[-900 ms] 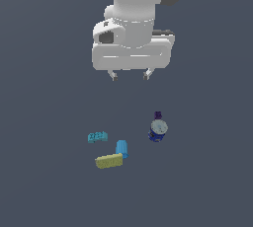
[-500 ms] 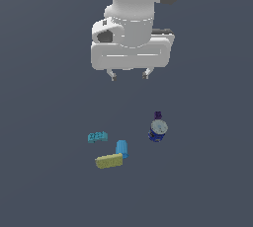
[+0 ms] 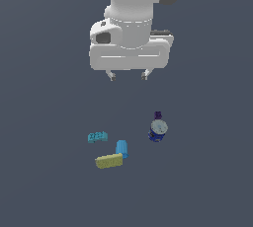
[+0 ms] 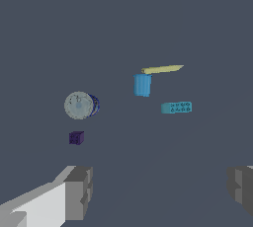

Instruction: Pick up a designated object from a clutter of objects.

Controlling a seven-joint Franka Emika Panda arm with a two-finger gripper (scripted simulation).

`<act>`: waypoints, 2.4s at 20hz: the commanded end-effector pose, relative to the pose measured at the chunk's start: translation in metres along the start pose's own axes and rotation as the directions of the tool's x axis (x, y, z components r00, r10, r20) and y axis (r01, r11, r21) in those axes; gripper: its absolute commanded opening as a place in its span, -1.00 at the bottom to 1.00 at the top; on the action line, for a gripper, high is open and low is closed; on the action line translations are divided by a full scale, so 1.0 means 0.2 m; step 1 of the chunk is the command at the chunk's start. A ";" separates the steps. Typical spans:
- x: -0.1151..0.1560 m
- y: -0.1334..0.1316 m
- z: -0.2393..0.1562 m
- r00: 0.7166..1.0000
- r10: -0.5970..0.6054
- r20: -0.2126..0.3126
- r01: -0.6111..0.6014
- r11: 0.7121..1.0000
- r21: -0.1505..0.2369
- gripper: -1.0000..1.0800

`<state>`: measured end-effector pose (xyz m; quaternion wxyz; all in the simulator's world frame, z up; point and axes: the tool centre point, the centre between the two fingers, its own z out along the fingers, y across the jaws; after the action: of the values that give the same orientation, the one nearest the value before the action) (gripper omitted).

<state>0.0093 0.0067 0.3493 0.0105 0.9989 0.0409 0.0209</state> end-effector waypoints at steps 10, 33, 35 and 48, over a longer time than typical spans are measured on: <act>0.07 0.08 0.18 0.980 0.198 0.011 -0.198 0.980 0.021 0.92; 0.20 0.43 0.89 0.574 0.817 0.058 -0.819 0.574 0.012 0.92; 0.20 0.46 0.95 0.518 0.854 0.058 -0.855 0.518 0.006 0.92; 0.16 0.66 1.31 0.172 0.984 0.038 -0.984 0.174 -0.031 0.92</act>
<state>0.0636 -0.1230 0.0979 -0.0061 0.8019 -0.5974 -0.0023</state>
